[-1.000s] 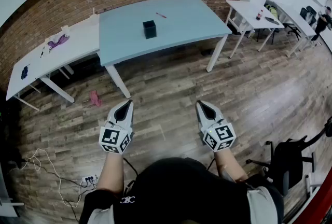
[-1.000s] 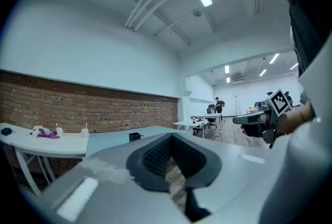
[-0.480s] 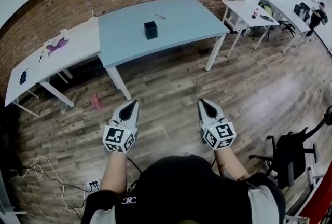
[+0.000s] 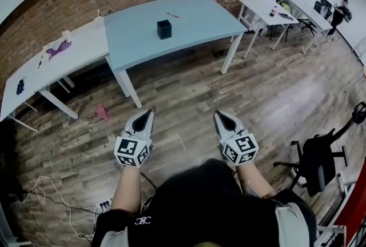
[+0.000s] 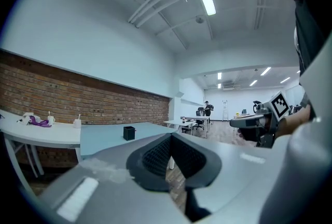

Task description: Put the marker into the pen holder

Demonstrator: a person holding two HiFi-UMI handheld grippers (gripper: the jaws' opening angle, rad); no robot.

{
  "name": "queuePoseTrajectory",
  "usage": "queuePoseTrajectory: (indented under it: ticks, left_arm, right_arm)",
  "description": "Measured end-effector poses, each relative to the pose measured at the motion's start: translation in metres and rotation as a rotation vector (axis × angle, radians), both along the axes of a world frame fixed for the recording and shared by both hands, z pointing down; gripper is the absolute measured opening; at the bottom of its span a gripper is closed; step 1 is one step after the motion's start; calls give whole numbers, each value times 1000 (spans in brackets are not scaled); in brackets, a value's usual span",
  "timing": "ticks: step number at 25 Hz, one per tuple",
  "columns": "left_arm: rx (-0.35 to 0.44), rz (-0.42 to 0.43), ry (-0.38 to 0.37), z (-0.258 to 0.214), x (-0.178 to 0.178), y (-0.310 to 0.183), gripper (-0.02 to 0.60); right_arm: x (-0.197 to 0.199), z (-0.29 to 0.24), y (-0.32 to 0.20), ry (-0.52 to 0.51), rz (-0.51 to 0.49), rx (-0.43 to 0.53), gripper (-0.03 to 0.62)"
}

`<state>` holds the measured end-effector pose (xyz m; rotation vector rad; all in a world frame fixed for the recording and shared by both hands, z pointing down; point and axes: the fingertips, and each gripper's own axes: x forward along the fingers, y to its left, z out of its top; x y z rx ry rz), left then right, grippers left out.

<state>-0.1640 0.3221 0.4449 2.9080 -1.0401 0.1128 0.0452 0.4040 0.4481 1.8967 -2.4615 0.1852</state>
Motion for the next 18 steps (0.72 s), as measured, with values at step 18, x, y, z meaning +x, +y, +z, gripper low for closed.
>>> queuePoseTrajectory:
  ticks: [18]
  left_arm:
    - [49,-46,-34,4,-3,-34,6]
  right_arm:
    - [0,10,-44,23,-112,28,8]
